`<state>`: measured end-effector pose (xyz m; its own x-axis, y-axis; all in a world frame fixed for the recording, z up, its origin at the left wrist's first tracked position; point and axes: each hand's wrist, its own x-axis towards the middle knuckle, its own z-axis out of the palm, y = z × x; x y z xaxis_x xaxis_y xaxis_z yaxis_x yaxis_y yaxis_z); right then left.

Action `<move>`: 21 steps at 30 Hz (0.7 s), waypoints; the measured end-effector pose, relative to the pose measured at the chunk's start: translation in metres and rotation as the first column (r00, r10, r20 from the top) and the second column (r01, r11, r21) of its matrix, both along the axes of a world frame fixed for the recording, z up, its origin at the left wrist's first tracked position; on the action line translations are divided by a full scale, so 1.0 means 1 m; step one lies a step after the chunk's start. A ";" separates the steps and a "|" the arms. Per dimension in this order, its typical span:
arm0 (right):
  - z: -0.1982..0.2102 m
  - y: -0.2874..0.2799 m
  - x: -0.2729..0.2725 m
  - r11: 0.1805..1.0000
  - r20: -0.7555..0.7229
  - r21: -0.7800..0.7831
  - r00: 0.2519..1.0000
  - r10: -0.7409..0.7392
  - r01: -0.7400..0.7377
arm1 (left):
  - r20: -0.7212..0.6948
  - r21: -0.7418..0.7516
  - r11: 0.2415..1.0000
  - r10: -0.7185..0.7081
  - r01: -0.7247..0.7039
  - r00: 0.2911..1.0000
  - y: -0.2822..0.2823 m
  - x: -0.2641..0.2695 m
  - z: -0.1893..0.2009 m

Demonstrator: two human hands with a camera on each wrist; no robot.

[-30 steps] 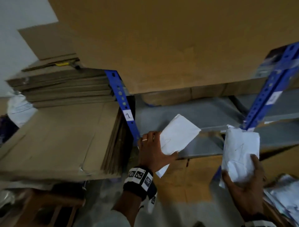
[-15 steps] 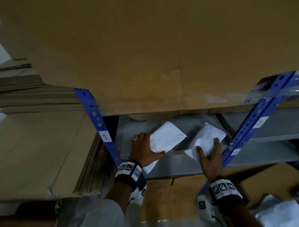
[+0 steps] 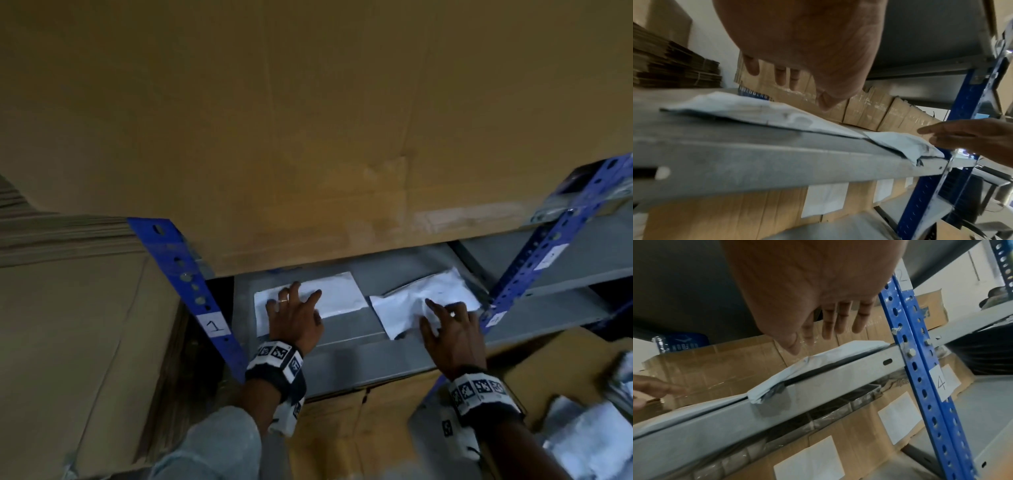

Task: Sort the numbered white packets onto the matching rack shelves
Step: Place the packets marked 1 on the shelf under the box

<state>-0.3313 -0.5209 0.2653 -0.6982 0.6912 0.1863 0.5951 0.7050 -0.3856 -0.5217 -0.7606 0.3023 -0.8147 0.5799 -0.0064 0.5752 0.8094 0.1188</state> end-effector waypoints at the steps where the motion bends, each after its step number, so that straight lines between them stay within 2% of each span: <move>1: 0.003 0.001 -0.001 0.999 0.048 0.053 0.999 -0.006 0.003 | 0.000 0.012 1.000 -0.001 0.001 1.000 0.000 0.002 -0.005; 4: 0.000 0.008 -0.010 0.999 0.289 0.016 0.957 0.033 -0.039 | 0.053 -0.006 1.000 -0.003 0.003 0.999 0.002 0.003 -0.019; 7: -0.001 0.013 -0.024 0.994 0.397 -0.048 0.911 0.111 -0.100 | 0.104 0.008 1.000 0.017 -0.018 0.994 0.003 0.002 -0.029; 11: 0.001 0.015 -0.047 0.992 0.449 -0.059 0.885 0.124 -0.109 | 0.178 0.057 0.996 0.051 -0.062 0.983 0.009 -0.003 -0.038; 15: 0.008 0.024 -0.078 0.991 0.434 -0.037 0.892 0.130 -0.126 | 0.233 0.074 0.995 0.053 -0.072 0.971 0.018 -0.015 -0.039; 18: 0.018 0.037 -0.093 0.986 0.415 -0.033 0.896 0.160 -0.161 | 0.233 0.096 0.993 0.048 -0.072 0.971 0.027 -0.021 -0.037; 21: 0.015 0.050 -0.094 0.978 0.466 -0.011 0.864 0.189 -0.208 | 0.220 0.102 0.992 0.055 -0.079 0.974 0.032 -0.025 -0.041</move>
<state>-0.4255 -0.4711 0.2800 -0.8323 0.5281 -0.1684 0.5447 0.8355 -0.0719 -0.5467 -0.7283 0.2609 -0.8380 0.5308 -0.1262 0.4708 0.8204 0.3246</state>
